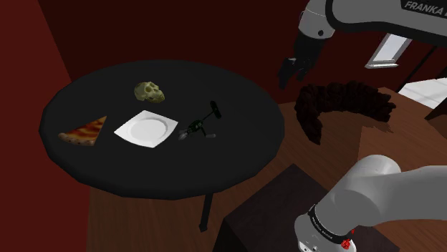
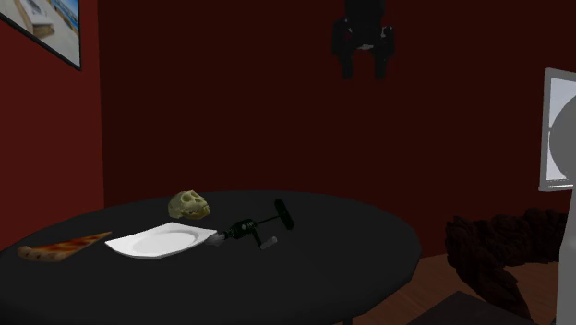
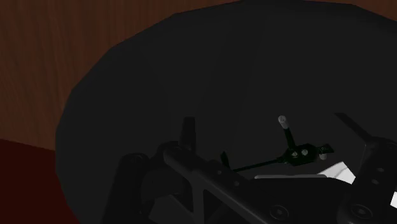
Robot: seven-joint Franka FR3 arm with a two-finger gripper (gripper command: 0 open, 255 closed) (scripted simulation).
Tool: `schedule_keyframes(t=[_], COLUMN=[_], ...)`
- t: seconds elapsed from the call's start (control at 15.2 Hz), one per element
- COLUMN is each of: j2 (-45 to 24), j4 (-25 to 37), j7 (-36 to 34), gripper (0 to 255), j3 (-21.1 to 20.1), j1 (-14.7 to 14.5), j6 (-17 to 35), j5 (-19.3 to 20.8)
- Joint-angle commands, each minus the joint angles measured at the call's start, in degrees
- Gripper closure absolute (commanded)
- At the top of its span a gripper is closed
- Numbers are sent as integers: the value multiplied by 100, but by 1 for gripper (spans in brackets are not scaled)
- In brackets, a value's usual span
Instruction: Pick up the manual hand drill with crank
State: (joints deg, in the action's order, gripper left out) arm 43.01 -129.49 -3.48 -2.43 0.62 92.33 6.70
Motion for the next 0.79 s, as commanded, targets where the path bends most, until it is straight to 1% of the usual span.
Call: schedule_keyframes(t=[0.0, 0.33, 0.73], j2=[0, -638, -1677], j4=[0, -168, -50], j7=[0, -1088, -2381], gripper=[0, 0, 0], j3=[0, -482, -1010], j1=[0, 124, 296], j6=[0, 641, 1369], j5=[0, -216, -316])
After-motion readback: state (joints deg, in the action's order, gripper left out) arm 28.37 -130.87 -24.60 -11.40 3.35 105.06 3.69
